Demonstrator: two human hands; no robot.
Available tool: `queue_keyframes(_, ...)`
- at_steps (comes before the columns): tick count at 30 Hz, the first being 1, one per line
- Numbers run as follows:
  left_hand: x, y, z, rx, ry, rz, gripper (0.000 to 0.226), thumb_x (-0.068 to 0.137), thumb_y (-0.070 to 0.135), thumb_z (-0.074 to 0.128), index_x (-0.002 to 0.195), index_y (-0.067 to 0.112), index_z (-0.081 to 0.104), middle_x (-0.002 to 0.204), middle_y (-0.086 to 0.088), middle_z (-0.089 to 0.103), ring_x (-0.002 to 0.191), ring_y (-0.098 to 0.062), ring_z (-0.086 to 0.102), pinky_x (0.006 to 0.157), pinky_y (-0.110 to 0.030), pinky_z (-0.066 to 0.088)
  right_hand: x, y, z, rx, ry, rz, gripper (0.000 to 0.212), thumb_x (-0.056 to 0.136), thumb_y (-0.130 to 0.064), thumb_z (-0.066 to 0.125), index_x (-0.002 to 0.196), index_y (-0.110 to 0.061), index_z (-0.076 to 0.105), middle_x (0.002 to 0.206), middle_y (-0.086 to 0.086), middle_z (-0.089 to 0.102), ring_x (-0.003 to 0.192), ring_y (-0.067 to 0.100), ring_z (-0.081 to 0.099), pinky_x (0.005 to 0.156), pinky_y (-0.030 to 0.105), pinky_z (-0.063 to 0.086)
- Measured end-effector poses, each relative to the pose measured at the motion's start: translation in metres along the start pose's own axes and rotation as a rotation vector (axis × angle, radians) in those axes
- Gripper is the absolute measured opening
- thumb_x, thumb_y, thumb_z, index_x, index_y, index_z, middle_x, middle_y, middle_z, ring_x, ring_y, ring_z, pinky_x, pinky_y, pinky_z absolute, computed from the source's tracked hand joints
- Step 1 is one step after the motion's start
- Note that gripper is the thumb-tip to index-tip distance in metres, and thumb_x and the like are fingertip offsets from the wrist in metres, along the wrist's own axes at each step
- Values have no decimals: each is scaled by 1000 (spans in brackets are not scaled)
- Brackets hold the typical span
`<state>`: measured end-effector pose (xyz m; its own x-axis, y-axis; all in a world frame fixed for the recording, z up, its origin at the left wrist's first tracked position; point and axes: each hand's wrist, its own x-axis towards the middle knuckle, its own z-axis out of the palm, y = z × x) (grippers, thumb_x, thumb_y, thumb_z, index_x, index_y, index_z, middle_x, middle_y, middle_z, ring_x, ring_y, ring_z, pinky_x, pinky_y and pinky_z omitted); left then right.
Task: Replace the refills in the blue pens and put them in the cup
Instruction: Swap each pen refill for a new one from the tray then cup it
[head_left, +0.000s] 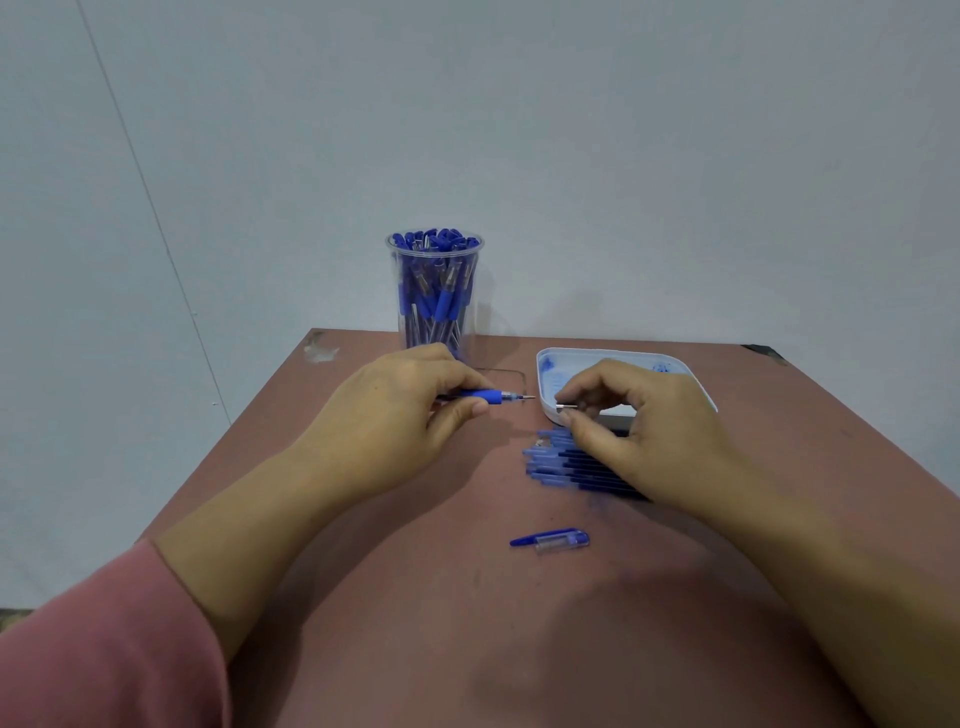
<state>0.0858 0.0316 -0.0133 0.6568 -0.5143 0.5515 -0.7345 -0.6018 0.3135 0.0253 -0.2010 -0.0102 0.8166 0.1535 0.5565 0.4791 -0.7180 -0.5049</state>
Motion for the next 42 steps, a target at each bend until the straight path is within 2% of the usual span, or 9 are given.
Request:
queue_keyframes(13, -4, 15, 7, -41, -47, 45, 25, 94, 45, 52, 109, 33, 69, 91, 15, 59, 85, -6, 58, 75, -35, 52, 1, -1, 7, 101, -56, -82, 22, 84, -26, 71, 83, -46, 61, 88, -18, 67, 86, 3, 64, 75, 12, 46)
queue_keyframes(17, -5, 17, 7, -34, -44, 35, 38, 95, 54, 42, 110, 32, 70, 91, 14, 59, 84, -6, 57, 75, -34, 51, 4, 5, 10, 26, -93, -84, 3, 87, -45, 59, 89, -45, 62, 86, -19, 65, 88, 4, 61, 74, 15, 45)
queue_keyframes(19, -4, 17, 7, -33, -51, 37, 39, 93, 55, 44, 110, 33, 69, 91, 14, 59, 83, -6, 57, 74, -34, 51, 3, 7, 10, -2, -105, -91, 20, 87, -53, 53, 97, -40, 65, 86, -21, 64, 90, 3, 59, 75, 17, 45)
queue_keyframes(24, -4, 17, 6, -29, -37, 26, 32, 93, 49, 48, 110, 32, 70, 90, 14, 59, 83, -5, 56, 74, -32, 50, 5, 9, 11, -92, -42, -194, 19, 87, -30, 68, 99, -39, 57, 89, -21, 58, 89, 3, 57, 77, 18, 46)
queue_keyframes(26, -5, 18, 6, -26, -42, 24, 30, 93, 47, 50, 110, 32, 70, 90, 14, 58, 83, -6, 56, 74, -34, 51, 7, 11, 13, -113, -58, -185, 9, 91, -38, 59, 94, -30, 63, 84, -17, 59, 84, 6, 56, 74, 23, 46)
queue_keyframes(29, -5, 17, 6, -20, -44, 22, 27, 94, 44, 52, 110, 31, 70, 90, 13, 59, 83, -7, 57, 74, -35, 51, 6, 13, 13, -98, -62, -194, 28, 90, -52, 51, 108, -33, 63, 87, -19, 60, 86, 4, 57, 76, 20, 46)
queue_keyframes(33, -5, 18, 6, -27, -38, 22, 30, 93, 46, 50, 110, 32, 69, 90, 14, 58, 83, -6, 56, 74, -33, 50, 6, 10, 13, -111, -5, -248, 16, 87, -35, 63, 102, -33, 59, 86, -20, 57, 84, 2, 56, 75, 18, 45)
queue_keyframes(37, -5, 18, 6, -31, -46, 24, 35, 92, 52, 45, 109, 33, 69, 90, 15, 58, 82, -6, 56, 73, -33, 51, 7, 12, 12, -107, -64, -206, 32, 92, -52, 45, 98, -28, 66, 82, -15, 61, 81, 7, 56, 72, 23, 46)
queue_keyframes(42, -5, 18, 7, -11, -31, 40, 35, 93, 52, 45, 109, 32, 69, 90, 14, 57, 81, -5, 55, 72, -34, 51, 6, 11, 13, -135, -13, -253, 16, 87, -40, 61, 100, -31, 59, 83, -19, 56, 81, 3, 55, 73, 20, 46)
